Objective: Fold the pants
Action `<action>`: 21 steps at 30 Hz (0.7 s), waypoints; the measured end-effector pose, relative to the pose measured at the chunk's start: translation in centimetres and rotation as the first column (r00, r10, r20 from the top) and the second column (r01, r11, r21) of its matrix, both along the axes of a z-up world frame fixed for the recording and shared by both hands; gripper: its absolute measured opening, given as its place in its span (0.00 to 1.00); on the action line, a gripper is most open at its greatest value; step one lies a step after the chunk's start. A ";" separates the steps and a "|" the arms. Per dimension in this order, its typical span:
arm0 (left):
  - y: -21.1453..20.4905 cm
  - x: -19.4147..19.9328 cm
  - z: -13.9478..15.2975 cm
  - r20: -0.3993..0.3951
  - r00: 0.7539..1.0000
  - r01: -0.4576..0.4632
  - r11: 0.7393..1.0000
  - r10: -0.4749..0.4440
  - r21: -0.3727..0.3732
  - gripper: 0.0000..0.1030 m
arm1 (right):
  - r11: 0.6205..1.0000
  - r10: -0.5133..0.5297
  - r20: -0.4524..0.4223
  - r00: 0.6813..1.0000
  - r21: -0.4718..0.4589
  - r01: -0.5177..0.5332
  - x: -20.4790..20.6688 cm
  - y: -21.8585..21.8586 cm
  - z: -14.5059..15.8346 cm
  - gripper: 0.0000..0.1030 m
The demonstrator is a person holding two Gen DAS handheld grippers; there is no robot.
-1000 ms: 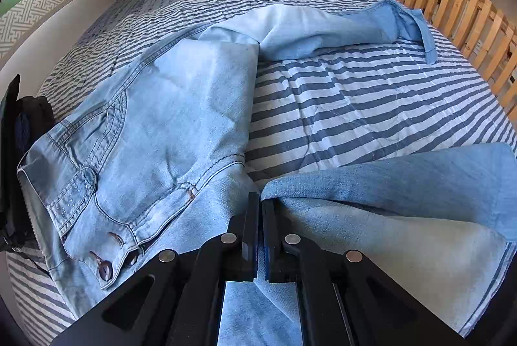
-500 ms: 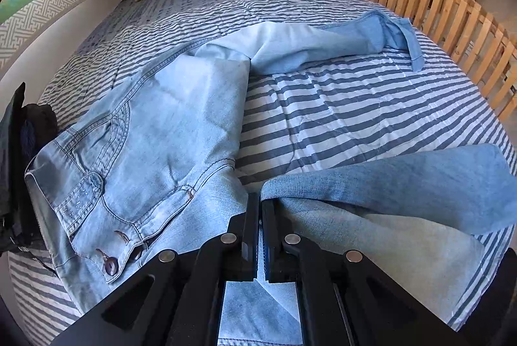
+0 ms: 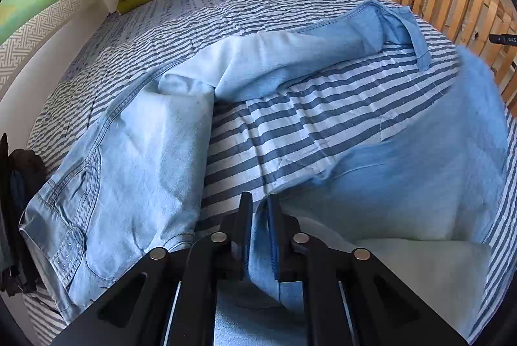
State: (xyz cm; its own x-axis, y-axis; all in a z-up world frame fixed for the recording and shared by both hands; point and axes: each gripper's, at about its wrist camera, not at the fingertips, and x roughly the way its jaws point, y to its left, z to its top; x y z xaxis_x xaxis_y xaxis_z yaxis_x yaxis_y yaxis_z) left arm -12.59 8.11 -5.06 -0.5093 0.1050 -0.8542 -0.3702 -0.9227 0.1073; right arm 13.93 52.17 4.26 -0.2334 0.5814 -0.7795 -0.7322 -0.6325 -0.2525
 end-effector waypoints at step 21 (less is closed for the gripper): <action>2.0 18.2 1.4 0.017 0.974 0.225 0.974 -0.225 -0.020 0.69 | 0.844 -0.269 -0.222 0.937 -0.524 0.119 15.0 -3.2 -12.3 0.53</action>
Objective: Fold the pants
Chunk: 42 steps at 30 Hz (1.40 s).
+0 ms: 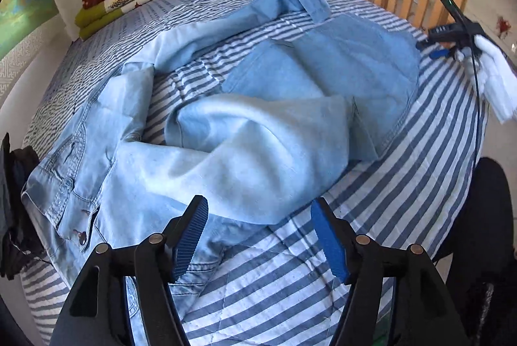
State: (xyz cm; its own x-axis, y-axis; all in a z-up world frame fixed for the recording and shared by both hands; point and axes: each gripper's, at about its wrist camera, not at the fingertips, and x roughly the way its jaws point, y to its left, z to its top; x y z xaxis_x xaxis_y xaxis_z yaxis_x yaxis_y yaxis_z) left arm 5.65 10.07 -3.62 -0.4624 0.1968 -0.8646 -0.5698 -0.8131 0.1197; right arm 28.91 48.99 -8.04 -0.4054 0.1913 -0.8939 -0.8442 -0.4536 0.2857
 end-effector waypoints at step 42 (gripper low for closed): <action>-27.7 5.8 -6.2 0.280 0.745 -0.660 0.731 0.606 0.173 0.64 | 0.691 0.633 0.092 0.769 0.380 -0.614 -9.9 -29.3 10.4 0.38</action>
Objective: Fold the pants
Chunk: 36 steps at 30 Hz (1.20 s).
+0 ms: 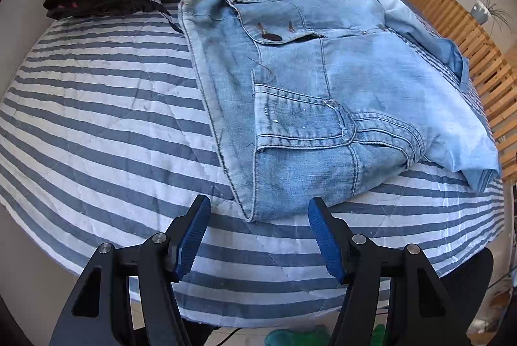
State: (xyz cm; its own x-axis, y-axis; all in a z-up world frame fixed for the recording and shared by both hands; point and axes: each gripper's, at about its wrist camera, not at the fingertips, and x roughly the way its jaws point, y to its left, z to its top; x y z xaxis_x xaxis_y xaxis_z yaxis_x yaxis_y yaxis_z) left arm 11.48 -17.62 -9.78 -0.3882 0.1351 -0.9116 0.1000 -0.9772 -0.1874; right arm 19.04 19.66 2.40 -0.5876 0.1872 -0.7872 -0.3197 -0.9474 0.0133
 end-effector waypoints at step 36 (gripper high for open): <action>-8.9 3.2 8.6 -0.151 0.983 -0.084 0.989 0.102 0.120 0.32 | 0.891 0.420 0.237 0.876 0.077 -0.448 -4.0 -11.6 -4.2 0.37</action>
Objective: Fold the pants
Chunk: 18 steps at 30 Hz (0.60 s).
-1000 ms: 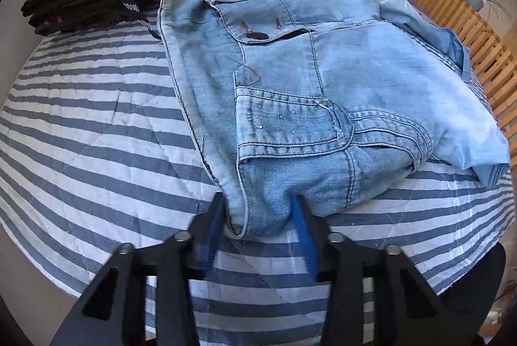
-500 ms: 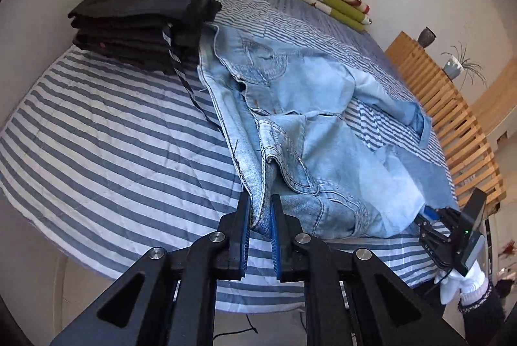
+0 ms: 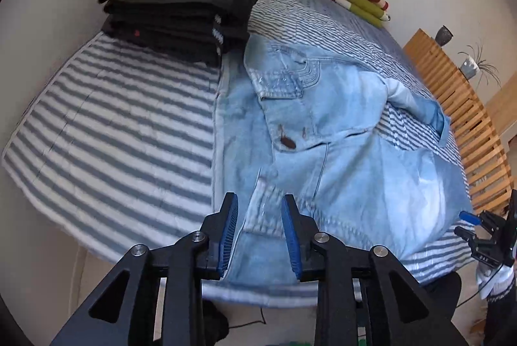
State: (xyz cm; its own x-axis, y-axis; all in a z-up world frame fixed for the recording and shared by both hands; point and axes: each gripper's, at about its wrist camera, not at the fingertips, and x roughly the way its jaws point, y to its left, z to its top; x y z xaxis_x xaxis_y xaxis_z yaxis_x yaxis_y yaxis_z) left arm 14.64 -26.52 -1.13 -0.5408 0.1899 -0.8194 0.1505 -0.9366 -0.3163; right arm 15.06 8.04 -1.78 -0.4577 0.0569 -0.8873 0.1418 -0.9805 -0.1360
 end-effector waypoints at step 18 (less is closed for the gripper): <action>-2.3 -22.8 -6.9 0.092 0.987 -0.125 0.991 0.128 -0.045 0.09 | 0.965 -0.181 -0.011 0.983 -0.195 0.176 -2.4 -0.2 -2.8 0.37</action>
